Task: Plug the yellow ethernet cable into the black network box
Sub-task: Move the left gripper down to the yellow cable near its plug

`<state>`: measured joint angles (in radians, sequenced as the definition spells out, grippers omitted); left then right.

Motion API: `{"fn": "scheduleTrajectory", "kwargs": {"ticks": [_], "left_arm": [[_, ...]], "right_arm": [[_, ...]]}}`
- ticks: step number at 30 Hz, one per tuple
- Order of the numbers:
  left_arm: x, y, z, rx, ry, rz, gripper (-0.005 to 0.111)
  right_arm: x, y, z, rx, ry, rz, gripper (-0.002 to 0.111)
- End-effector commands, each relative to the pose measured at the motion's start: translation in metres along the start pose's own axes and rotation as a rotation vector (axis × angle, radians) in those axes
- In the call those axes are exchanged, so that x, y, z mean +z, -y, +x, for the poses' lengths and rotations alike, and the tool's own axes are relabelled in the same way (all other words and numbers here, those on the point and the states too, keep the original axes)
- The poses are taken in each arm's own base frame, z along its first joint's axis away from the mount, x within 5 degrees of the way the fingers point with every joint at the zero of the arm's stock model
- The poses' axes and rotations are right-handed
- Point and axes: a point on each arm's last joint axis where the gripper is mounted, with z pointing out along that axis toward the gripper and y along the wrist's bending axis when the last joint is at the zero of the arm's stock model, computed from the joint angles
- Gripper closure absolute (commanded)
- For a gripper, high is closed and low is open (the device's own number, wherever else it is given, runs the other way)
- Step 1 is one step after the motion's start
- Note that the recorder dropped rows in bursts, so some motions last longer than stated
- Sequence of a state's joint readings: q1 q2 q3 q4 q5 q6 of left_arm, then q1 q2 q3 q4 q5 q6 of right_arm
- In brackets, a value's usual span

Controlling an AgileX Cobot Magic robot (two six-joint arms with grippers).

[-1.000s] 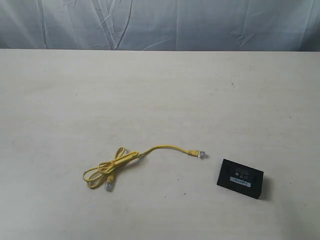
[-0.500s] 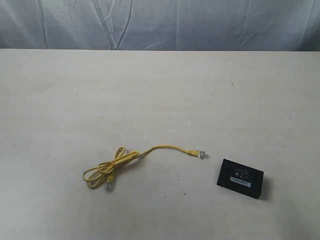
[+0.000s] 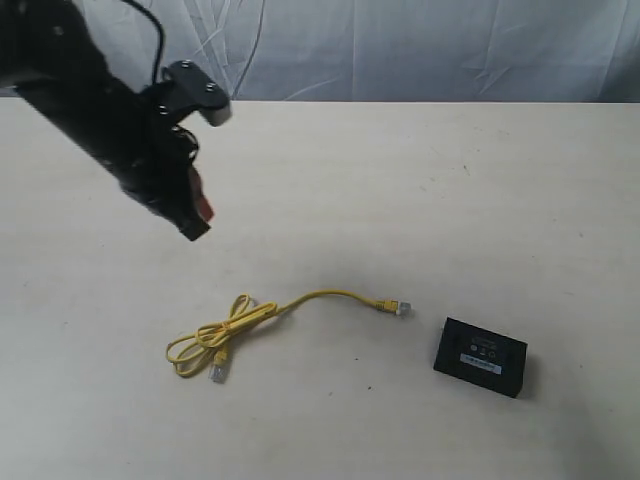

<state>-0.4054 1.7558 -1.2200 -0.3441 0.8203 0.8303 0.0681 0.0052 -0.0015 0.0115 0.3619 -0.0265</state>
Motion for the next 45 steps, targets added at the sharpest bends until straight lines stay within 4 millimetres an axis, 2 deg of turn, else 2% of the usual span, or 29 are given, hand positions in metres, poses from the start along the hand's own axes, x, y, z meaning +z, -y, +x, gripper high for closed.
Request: {"fn": "scheduleTrajectory", "kwargs": {"ticks": [1,9,14,18,23,26,35,45], "left_arm": [[0.036,0.014,-0.033,0.177,-0.01,0.151,0.107],[0.077,0.047,-0.069,0.461,-0.026,0.236,0.107],[0.089,0.056,-0.077,0.59,-0.011,0.245,0.107],[0.092,0.063,-0.078,0.694,-0.002,0.26,0.098],[0.101,0.064,-0.078,0.671,0.018,0.275,0.08],[0.108,0.065,-0.076,0.658,0.011,0.29,0.075],[0.125,0.063,-0.075,0.616,0.028,0.283,0.075],[0.134,0.062,-0.072,0.614,0.014,0.282,0.076]], "right_arm": [[0.0,0.0,-0.001,0.0,0.014,-0.002,0.109],[0.0,0.0,-0.001,0.0,0.014,-0.002,0.109],[0.0,0.0,-0.001,0.0,0.014,-0.002,0.109],[0.0,0.0,-0.001,0.0,0.014,-0.002,0.109],[0.0,0.0,-0.001,0.0,0.014,-0.002,0.109],[0.0,0.0,-0.001,0.0,0.014,-0.002,0.109],[0.0,0.0,-0.001,0.0,0.014,-0.002,0.109],[0.0,0.0,-0.001,0.0,0.014,-0.002,0.109]]}}
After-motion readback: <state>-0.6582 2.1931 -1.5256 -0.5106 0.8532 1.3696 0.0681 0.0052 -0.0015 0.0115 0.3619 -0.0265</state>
